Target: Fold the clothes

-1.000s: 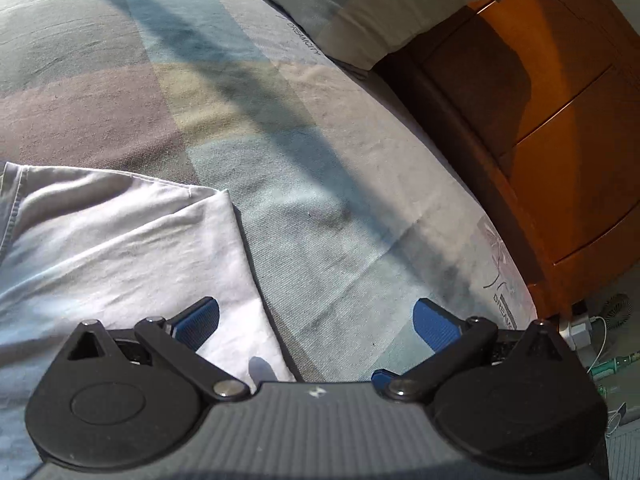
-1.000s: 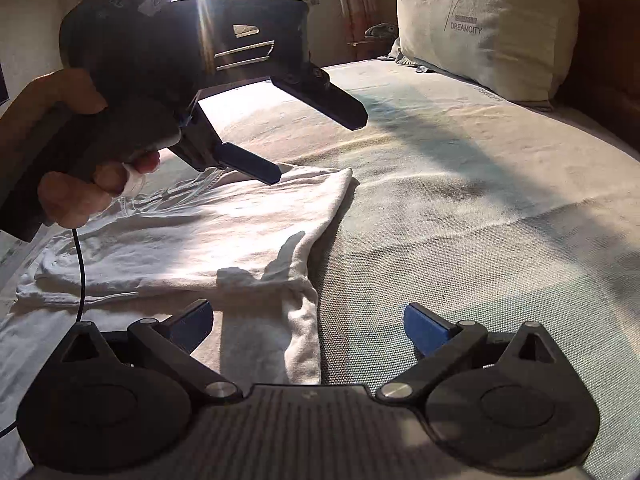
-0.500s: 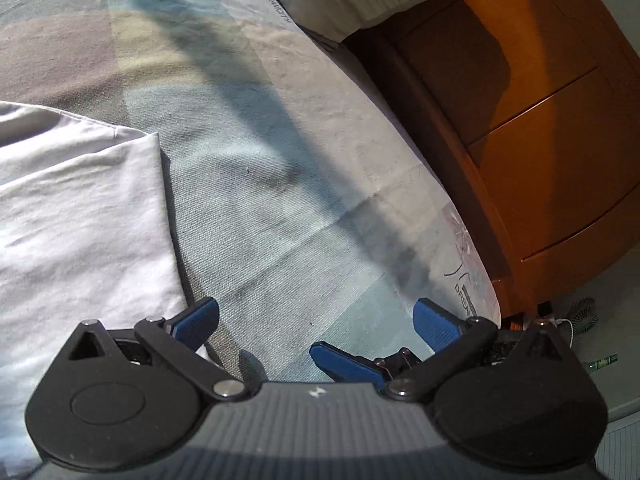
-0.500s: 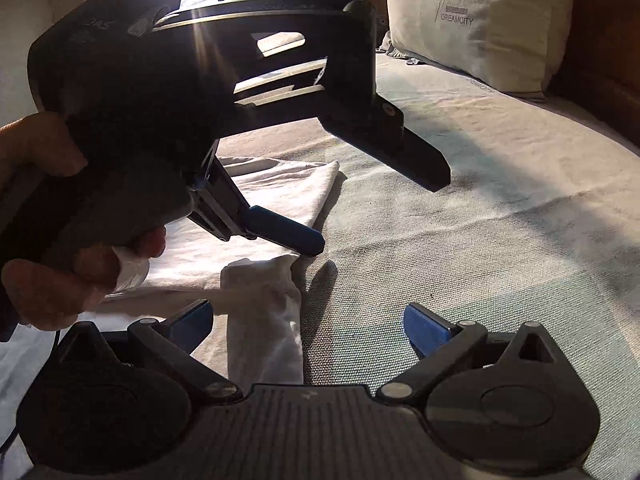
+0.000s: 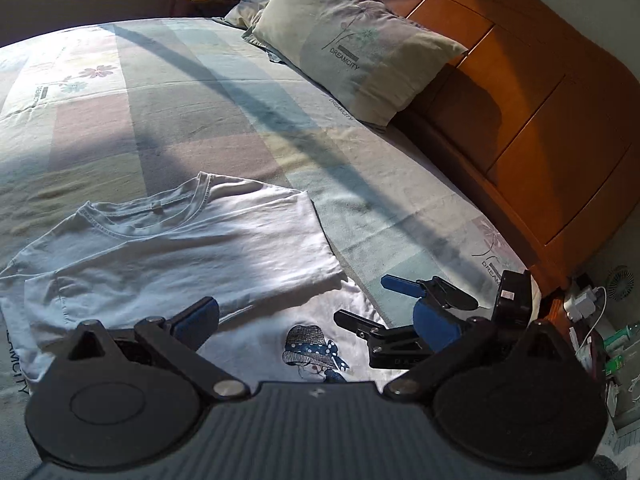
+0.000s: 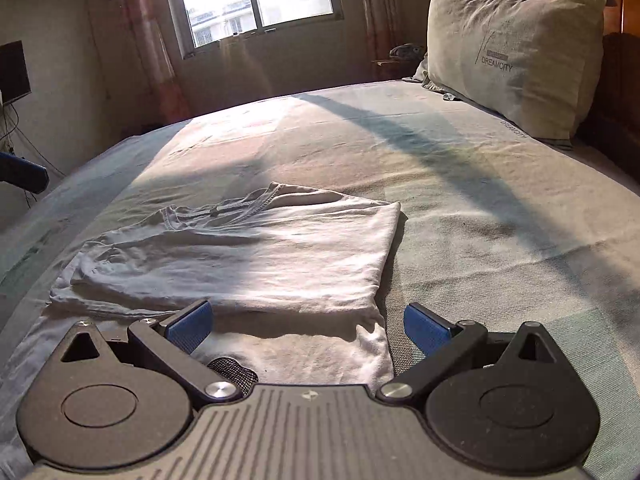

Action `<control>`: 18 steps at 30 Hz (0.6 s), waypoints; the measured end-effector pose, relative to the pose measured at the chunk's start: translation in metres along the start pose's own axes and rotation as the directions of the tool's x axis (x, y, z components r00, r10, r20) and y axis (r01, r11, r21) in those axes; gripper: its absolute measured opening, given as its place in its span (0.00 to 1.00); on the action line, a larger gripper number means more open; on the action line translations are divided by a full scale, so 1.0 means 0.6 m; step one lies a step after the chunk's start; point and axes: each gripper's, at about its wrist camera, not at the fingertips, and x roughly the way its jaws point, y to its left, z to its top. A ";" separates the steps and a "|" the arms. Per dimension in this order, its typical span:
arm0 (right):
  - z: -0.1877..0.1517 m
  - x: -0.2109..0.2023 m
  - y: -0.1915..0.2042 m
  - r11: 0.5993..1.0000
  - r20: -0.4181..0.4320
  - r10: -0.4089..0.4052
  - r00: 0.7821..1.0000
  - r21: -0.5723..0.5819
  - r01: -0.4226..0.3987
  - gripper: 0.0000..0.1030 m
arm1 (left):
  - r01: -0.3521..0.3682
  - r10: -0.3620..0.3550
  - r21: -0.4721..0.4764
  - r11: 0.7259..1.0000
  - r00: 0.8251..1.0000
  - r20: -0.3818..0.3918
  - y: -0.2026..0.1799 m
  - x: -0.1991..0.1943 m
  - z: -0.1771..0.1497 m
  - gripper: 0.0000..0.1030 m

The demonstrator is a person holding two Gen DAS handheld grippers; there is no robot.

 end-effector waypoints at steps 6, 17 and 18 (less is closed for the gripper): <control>-0.062 -0.059 0.085 0.999 -0.059 0.051 0.997 -0.013 -0.052 1.00 | -0.163 0.165 0.091 0.983 0.986 -0.018 0.031 -0.024 -0.142 0.99; -0.204 -0.108 0.136 0.997 -0.215 0.002 0.977 -0.071 -0.018 1.00 | -0.142 0.138 -0.046 0.989 0.987 -0.079 0.067 0.065 -0.369 0.99; -0.210 -0.117 0.133 0.998 -0.210 0.002 0.978 -0.063 -0.016 1.00 | -0.137 0.134 -0.055 0.989 0.989 -0.059 0.067 0.060 -0.383 0.99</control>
